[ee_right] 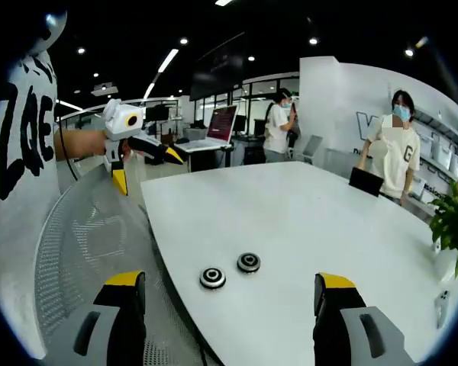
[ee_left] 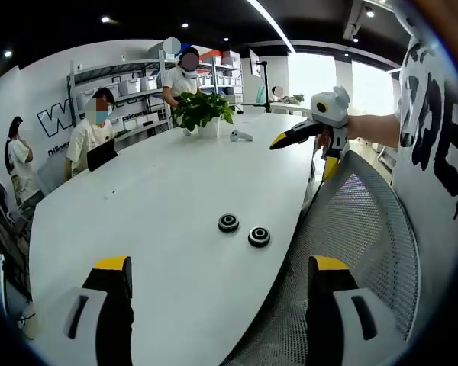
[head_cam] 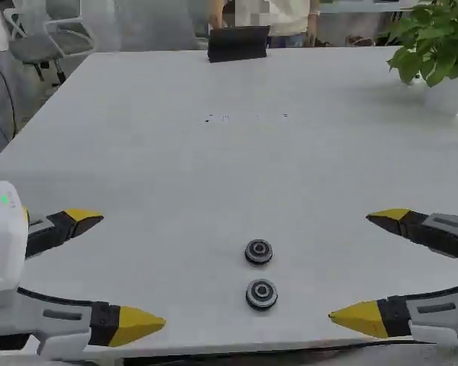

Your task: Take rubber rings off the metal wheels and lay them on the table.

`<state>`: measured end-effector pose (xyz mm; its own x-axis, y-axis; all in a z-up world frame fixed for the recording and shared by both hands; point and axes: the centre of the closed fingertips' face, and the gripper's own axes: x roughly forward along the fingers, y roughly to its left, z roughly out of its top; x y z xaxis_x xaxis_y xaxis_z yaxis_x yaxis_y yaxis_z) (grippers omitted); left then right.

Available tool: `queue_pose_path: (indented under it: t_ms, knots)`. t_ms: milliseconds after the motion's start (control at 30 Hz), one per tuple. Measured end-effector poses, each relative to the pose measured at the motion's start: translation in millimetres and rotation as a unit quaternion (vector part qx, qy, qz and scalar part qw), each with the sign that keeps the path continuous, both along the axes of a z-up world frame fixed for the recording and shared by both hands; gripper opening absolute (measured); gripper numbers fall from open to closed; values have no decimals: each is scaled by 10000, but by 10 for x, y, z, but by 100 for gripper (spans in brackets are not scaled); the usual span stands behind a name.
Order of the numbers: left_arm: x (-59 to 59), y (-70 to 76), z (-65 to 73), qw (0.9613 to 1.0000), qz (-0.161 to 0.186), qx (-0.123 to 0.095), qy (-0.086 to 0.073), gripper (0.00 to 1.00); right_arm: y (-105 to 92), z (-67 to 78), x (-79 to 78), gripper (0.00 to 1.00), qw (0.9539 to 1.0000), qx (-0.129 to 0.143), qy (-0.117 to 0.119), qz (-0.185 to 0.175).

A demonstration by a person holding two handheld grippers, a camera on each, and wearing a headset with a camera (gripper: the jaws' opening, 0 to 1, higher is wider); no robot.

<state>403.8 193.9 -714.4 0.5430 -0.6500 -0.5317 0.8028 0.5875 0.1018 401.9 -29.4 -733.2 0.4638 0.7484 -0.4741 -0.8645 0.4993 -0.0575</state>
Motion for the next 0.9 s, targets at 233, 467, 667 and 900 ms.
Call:
queue_pose_path:
  t_ms: [233,467,667,900]
  knots:
    - [-25,30,-39,10000,45,10,34,94,4,-71,-38,91,10000,-36,73,27]
    - [8,43,-21,10000,94,-3,21,94,0,-62,-2,91,10000,-9,72,5]
    - [37,42,-18,9999,108,3,27,94,-5,-66,32,91,10000,23,79,-11]
    - [62,16,-14,10000,97,-2,24,94,-15,-84,38,91,9999,30,103,-21]
